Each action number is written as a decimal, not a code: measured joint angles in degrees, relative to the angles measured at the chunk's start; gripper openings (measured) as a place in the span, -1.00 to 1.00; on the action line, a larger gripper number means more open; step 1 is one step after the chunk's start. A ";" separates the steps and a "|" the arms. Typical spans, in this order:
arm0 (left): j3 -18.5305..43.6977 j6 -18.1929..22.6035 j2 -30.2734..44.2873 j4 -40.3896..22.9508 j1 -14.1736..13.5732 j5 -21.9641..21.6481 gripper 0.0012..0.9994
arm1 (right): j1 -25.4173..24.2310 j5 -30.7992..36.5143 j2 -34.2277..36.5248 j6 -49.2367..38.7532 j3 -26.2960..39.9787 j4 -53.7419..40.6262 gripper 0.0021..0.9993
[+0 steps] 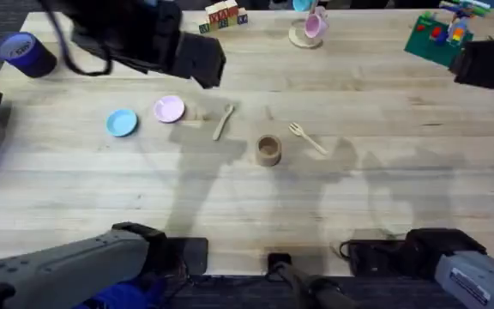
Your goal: Pick up a utensil and set it on the pink plate, then put the other utensil in the container.
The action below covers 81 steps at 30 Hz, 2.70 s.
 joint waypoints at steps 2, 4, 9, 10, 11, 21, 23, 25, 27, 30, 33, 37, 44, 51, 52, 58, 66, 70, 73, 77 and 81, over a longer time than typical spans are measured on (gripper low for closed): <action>-1.61 0.00 0.90 1.64 -0.73 0.00 0.99 | 0.00 0.00 0.00 0.00 0.00 0.00 0.99; -3.26 0.00 2.08 3.43 -1.75 0.00 0.99 | 0.00 0.00 0.00 0.00 0.00 0.00 0.99; -5.65 0.00 5.71 6.08 -3.67 0.02 0.99 | 0.00 0.00 0.00 0.00 0.00 0.00 0.99; -5.91 0.00 6.64 6.57 -3.86 0.04 0.99 | 0.00 0.00 0.00 0.00 0.00 0.00 0.99; -6.03 0.00 7.47 6.97 -3.94 0.04 0.99 | 0.00 0.00 0.00 0.00 0.00 0.00 0.99; -8.21 -1.24 14.94 13.01 -3.94 0.07 0.99 | 0.00 0.02 0.00 0.00 0.00 0.00 0.99; -10.18 -1.49 14.99 14.88 -3.94 0.11 0.99 | 0.00 0.00 0.00 0.00 0.00 0.00 0.99; -12.14 -1.53 14.99 16.41 -3.94 0.58 0.99 | 0.00 0.01 0.00 0.00 0.00 0.00 0.99; -14.23 -1.53 14.99 18.16 -3.94 0.97 0.99 | 0.00 0.01 0.00 0.00 0.00 0.00 0.99; -17.03 -1.51 14.99 20.27 -3.94 1.20 0.99 | 0.00 0.00 0.00 0.00 0.00 -0.02 0.99; -18.40 -1.46 15.05 21.41 -3.94 1.38 0.99 | 0.00 0.00 0.00 0.00 0.00 0.00 0.99; -18.54 -1.29 15.23 22.86 -3.94 1.38 0.99 | 0.00 0.00 0.00 0.00 0.00 0.00 0.99; -18.54 -1.22 18.42 24.25 -3.94 1.38 0.99 | 0.00 0.00 0.00 0.00 0.00 0.00 0.99; -18.54 -1.20 20.95 26.36 -4.77 1.38 0.99 | 0.00 0.00 0.00 0.00 0.00 0.00 0.99; -18.54 -1.18 21.09 26.44 -5.00 1.38 0.99 | 0.00 0.02 -0.02 0.00 0.00 0.00 0.99; -18.54 -1.05 22.64 26.63 -5.50 1.36 0.99 | 0.00 0.02 0.00 0.00 0.00 0.00 0.99; -18.56 -1.05 23.40 28.30 -5.50 1.36 0.99 | 0.00 0.00 0.00 0.00 0.00 0.00 0.99; -18.54 -1.03 23.40 28.33 -5.50 1.36 0.99 | 0.00 0.01 0.00 0.00 0.00 0.00 0.99; -18.54 -1.04 23.40 28.75 -5.50 1.36 0.99 | 0.00 0.00 0.00 0.00 0.00 0.00 0.99; -18.54 -1.05 23.56 29.43 -5.50 1.36 0.99 | 0.00 0.00 0.00 0.00 0.00 0.00 0.99; -18.56 -1.05 25.02 29.84 -5.50 1.36 0.99 | 0.00 0.02 0.00 0.00 0.00 0.00 0.99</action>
